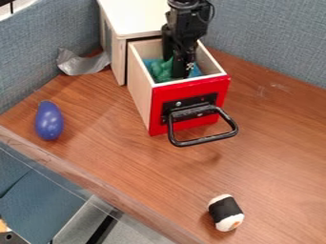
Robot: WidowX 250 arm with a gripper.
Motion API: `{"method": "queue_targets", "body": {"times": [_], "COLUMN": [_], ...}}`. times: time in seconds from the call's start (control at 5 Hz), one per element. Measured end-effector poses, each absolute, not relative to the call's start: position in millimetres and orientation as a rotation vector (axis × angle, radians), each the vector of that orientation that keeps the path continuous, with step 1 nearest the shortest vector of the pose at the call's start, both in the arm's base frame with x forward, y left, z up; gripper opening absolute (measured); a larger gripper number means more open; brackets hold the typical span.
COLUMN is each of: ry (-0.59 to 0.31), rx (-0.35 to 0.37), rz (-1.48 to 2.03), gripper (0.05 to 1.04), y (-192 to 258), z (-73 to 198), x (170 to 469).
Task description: Move the green object to the lower middle of the table
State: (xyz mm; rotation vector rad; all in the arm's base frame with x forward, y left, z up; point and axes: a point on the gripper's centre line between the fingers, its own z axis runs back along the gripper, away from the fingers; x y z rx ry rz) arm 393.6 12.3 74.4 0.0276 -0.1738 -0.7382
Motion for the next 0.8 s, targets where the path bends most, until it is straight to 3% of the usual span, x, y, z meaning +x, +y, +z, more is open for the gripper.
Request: {"method": "queue_targets", "body": {"times": [0.2,0.4,0.8], "ry": [-0.185,-0.179,-0.225], "rx": [0.043,0.04,0.031], "rz": [-0.727,-0.73,-0.739], "gripper": [0.393,0.325,0.324], "y": [15.8,17.3,12.4], "z": [74.8,72.9,94.8], "x": [396.1,394.1,385.0]}}
